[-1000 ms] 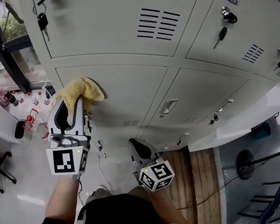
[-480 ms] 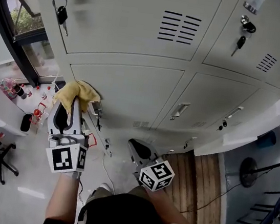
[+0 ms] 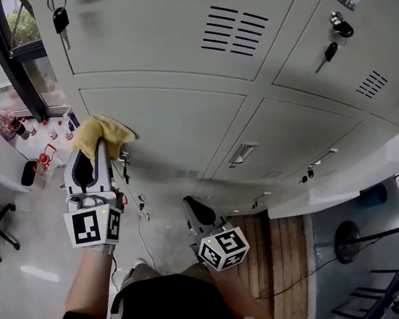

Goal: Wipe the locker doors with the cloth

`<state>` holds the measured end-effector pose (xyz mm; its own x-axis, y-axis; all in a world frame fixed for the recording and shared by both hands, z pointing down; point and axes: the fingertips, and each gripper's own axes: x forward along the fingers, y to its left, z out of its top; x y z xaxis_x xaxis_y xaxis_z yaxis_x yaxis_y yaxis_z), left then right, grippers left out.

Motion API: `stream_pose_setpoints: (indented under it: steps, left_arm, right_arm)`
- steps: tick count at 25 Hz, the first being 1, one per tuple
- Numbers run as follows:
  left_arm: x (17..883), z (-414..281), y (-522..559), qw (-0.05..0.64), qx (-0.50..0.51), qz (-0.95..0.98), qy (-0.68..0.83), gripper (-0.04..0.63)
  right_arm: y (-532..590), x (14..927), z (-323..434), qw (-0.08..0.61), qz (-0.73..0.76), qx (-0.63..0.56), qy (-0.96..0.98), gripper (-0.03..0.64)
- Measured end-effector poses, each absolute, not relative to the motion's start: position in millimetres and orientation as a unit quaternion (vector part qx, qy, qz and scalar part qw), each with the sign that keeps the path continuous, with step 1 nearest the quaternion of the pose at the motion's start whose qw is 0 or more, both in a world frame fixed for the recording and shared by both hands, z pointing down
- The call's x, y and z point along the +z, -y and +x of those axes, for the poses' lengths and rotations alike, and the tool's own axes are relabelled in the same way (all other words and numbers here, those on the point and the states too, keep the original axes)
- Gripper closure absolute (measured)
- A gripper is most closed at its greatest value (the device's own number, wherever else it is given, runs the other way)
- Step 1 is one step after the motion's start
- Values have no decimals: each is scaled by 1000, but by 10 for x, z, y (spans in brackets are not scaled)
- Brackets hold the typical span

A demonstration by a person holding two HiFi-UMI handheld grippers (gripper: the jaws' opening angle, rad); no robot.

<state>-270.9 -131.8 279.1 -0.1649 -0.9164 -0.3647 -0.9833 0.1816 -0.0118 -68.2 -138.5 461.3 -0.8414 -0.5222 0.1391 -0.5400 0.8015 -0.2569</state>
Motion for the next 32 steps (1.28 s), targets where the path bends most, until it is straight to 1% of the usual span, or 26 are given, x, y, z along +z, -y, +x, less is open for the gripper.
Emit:
stream_pose_setpoints:
  steps: [14, 25, 32]
  left_arm:
    - [2883, -2093, 1538, 135, 123, -647, -740, 482]
    - [2847, -1516, 1736, 145, 120, -662, -726, 482]
    - [2827, -1081, 1874, 163, 126, -679, -705, 482]
  right_arm:
    - [1504, 4633, -89, 42, 297, 136, 944, 586]
    - [1611, 4636, 456, 35, 323, 136, 936, 586]
    - [1669, 4650, 857, 32, 350, 138, 926, 586]
